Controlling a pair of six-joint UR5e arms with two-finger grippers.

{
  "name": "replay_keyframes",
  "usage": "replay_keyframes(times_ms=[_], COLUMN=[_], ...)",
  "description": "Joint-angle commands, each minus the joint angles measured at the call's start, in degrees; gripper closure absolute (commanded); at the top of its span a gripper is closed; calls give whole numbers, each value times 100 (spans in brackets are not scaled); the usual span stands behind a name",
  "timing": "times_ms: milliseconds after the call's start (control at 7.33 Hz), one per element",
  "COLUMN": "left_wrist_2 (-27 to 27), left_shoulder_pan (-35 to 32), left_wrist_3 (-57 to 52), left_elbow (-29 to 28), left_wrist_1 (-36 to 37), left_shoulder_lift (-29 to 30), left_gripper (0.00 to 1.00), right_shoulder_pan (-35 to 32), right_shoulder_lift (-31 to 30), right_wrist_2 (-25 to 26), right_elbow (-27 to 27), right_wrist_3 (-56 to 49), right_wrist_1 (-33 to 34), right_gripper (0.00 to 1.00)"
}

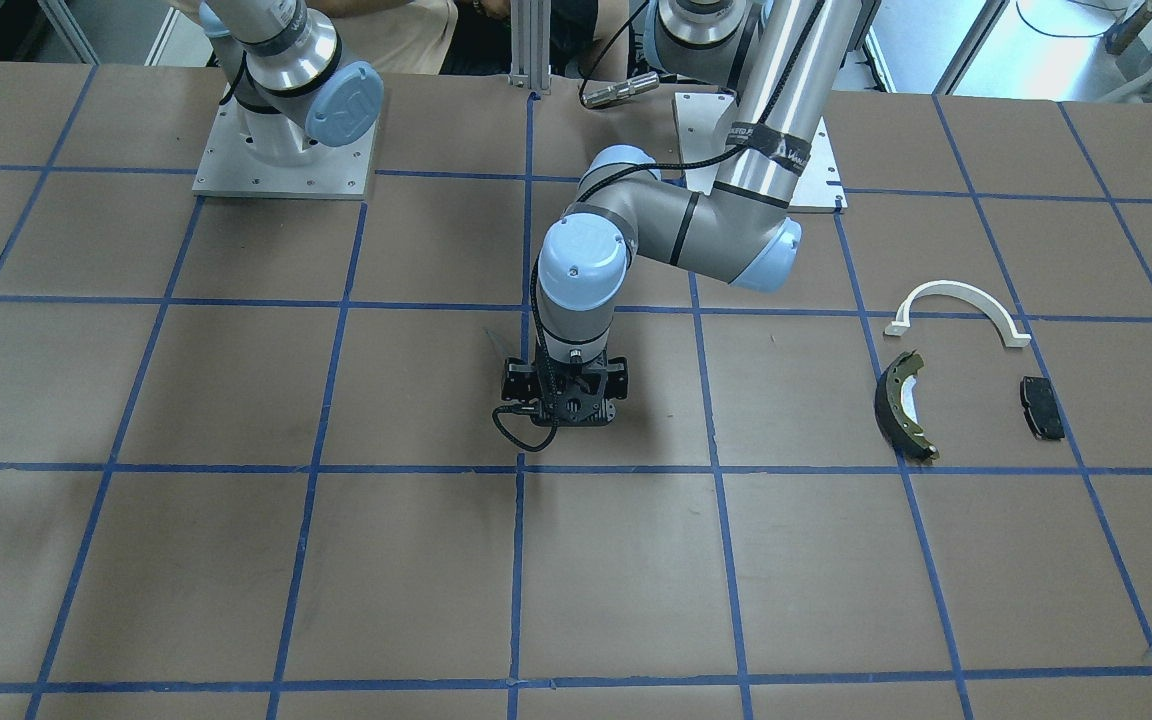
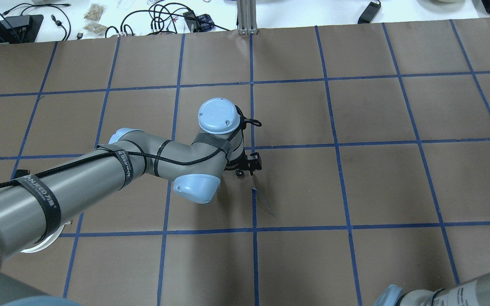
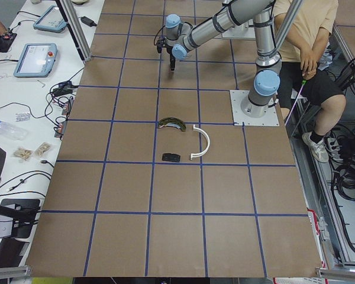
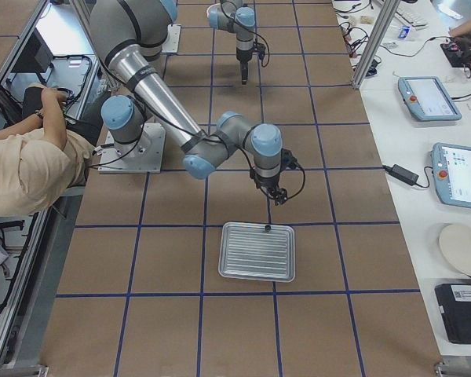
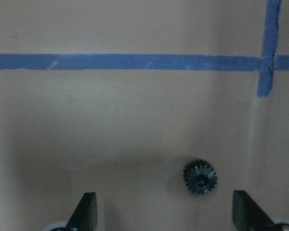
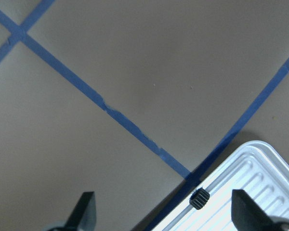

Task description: Place bearing gear from tray to pile

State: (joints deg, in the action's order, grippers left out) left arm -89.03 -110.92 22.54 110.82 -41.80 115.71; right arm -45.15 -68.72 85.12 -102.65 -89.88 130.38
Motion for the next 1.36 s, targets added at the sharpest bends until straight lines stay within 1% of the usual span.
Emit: replay_keyframes(times_ms=[0, 136, 273, 409, 545, 682, 818, 955, 1227], left_wrist_2=[-27, -27, -44, -45, -45, -45, -45, -45, -45], left_shoulder_pan=[-9, -9, -26, -27, -35, -35, -35, -27, 69], left_wrist_3=[-64, -161, -162, -153, -153, -153, -153, -162, -205], left_elbow=[1, 19, 28, 19, 28, 19, 2, -33, -208], left_wrist_1=[94, 41, 23, 23, 23, 14, 14, -99, -467], left_shoulder_lift=[-40, -75, -32, -31, -40, -75, -58, -171, -469], left_gripper=[0, 14, 35, 59, 71, 85, 89, 92, 93], right_shoulder_pan=[173, 173, 173, 173, 173, 173, 173, 173, 173], right_shoulder_lift=[552, 675, 772, 990, 1097, 1107, 1089, 1098, 1116], right_wrist_2=[-65, -65, -65, -65, -48, 31, 31, 23, 31], right_elbow=[262, 350, 368, 429, 534, 579, 545, 501, 483], right_wrist_3=[-1518, -2159, -2627, -2988, -3792, -4001, -4011, -4011, -4020], right_wrist_1=[391, 383, 452, 662, 664, 638, 594, 576, 585], right_gripper=[0, 0, 0, 0, 0, 0, 0, 0, 0])
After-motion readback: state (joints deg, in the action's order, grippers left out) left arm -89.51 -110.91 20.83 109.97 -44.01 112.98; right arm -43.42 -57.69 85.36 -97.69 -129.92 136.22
